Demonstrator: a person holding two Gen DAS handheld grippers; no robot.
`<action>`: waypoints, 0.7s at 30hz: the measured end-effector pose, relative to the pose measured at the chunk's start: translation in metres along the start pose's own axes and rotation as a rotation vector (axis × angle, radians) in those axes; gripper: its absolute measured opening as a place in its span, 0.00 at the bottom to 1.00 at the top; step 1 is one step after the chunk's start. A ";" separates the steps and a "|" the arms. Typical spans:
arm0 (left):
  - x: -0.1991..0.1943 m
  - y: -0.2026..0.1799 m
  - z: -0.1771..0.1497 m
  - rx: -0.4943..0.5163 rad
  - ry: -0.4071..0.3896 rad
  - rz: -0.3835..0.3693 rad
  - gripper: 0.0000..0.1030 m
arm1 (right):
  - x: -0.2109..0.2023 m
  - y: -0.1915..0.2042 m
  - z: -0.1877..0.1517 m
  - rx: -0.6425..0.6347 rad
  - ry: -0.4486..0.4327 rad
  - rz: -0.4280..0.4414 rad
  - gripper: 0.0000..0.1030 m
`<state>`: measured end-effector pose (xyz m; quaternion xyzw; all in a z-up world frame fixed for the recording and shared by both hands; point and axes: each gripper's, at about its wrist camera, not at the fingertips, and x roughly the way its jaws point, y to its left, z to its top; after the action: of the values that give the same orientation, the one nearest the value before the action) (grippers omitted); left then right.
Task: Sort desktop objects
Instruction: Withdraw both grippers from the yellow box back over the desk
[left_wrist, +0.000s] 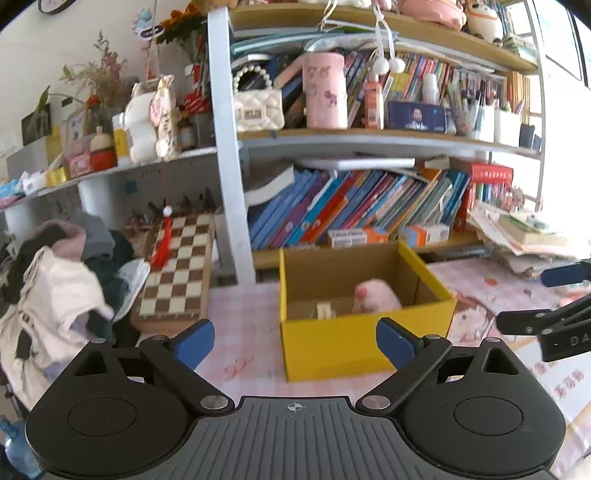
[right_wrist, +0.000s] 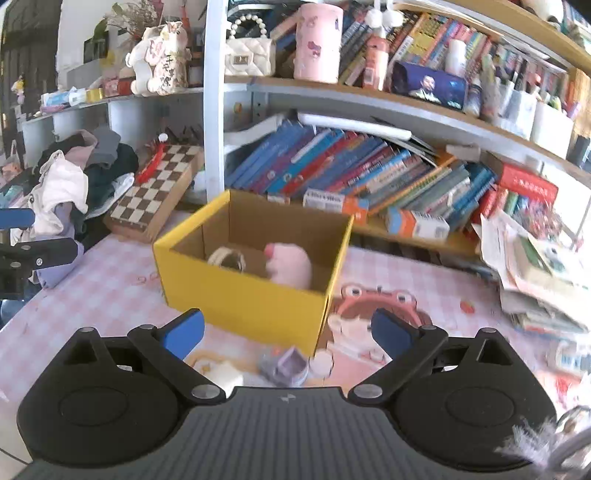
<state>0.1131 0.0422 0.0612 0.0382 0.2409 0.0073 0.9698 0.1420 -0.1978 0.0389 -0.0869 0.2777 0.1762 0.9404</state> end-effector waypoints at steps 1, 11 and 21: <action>-0.002 0.000 -0.005 0.003 0.007 0.004 0.93 | -0.003 0.003 -0.005 -0.002 0.000 -0.007 0.95; -0.019 -0.003 -0.043 -0.009 0.074 0.019 0.94 | -0.030 0.010 -0.047 0.080 0.010 -0.052 0.95; -0.030 -0.005 -0.076 -0.016 0.121 0.034 0.95 | -0.032 0.029 -0.089 0.083 0.067 -0.083 0.96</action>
<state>0.0514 0.0413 0.0080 0.0342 0.2985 0.0280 0.9534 0.0626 -0.2033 -0.0193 -0.0651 0.3122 0.1222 0.9399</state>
